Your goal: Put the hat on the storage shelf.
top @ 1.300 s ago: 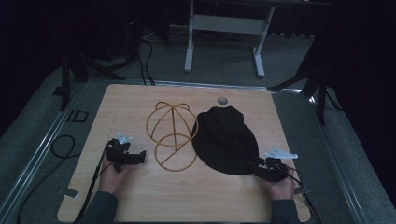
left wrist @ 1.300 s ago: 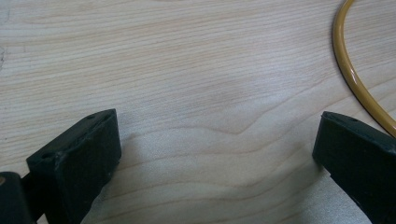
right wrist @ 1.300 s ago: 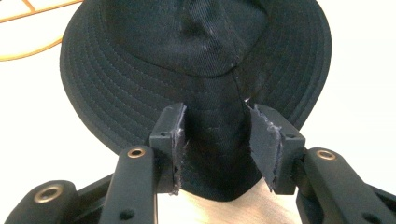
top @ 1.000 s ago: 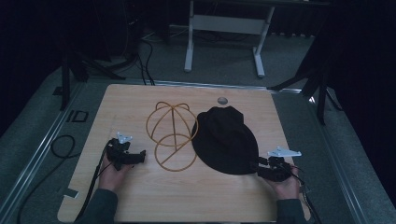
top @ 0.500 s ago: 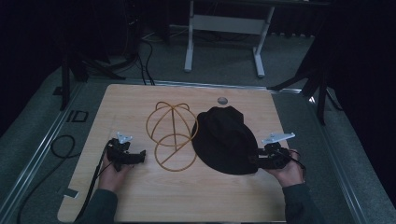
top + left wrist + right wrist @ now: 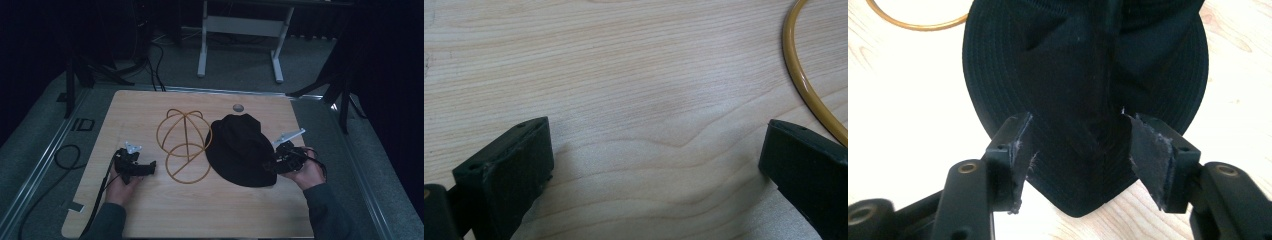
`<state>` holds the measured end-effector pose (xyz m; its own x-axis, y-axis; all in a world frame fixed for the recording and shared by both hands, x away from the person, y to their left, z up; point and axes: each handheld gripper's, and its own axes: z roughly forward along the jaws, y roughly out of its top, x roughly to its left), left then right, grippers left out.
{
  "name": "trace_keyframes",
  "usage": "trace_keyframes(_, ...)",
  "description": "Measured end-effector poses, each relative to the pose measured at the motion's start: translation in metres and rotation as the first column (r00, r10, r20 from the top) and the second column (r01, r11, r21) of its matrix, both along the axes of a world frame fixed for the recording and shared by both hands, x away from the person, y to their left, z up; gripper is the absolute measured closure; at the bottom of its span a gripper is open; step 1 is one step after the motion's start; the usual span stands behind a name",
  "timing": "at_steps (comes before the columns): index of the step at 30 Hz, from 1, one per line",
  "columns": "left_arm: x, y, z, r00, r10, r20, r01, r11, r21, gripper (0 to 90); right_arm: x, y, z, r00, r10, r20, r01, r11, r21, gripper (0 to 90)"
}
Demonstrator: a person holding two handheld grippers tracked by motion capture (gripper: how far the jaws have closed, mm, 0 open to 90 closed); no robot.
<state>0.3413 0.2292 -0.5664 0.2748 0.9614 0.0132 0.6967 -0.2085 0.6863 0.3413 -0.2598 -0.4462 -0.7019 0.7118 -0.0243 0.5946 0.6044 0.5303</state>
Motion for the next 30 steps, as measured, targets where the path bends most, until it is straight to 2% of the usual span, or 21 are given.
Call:
trace_keyframes(5, 0.0, 0.0, 0.0, 1.0, 0.0, 0.0, 0.0, 1.0, 0.0, 1.2, 0.007, 0.007, 0.011, 0.9997, 0.018, -0.018, -0.018, 0.999, -0.027, 39.8)
trace_keyframes(9, 0.0, 0.0, 0.0, 1.0, 0.0, 0.0, 0.0, 1.0, 0.0, 1.2, 0.008, 0.01, 0.014, 0.9995, 0.026, -0.017, -0.027, 0.999, -0.044, 39.5)
trace_keyframes(10, 0.0, 0.0, 0.0, 1.0, 0.0, 0.001, 0.0, 1.0, -0.001, 1.3, 0.012, 0.015, 0.017, 0.9991, 0.037, -0.021, -0.038, 0.997, -0.065, 39.5)
trace_keyframes(14, 0.0, 0.0, 0.0, 1.0, 0.002, 0.002, -0.002, 1.0, -0.002, 1.2, 0.018, 0.021, 0.018, 0.9987, 0.041, -0.031, -0.044, 0.995, -0.091, 39.5)
trace_keyframes(18, 0.0, 0.0, 0.0, 1.0, 0.002, 0.001, -0.002, 1.0, -0.002, 1.2, 0.022, 0.027, 0.018, 0.9974, 0.068, -0.025, -0.071, 0.992, -0.104, 44.1)
trace_keyframes(23, 0.0, 0.0, 0.0, 1.0, 0.0, 0.002, 0.0, 1.0, -0.001, 1.3, 0.028, 0.031, 0.017, 0.9975, 0.063, -0.03, -0.066, 0.991, -0.115, 44.2)
trace_keyframes(30, 0.0, 0.0, 0.0, 1.0, 0.0, 0.001, 0.0, 1.0, 0.0, 1.2, 0.041, 0.034, 0.016, 0.9969, 0.025, -0.075, -0.034, 0.992, -0.12, 43.9)
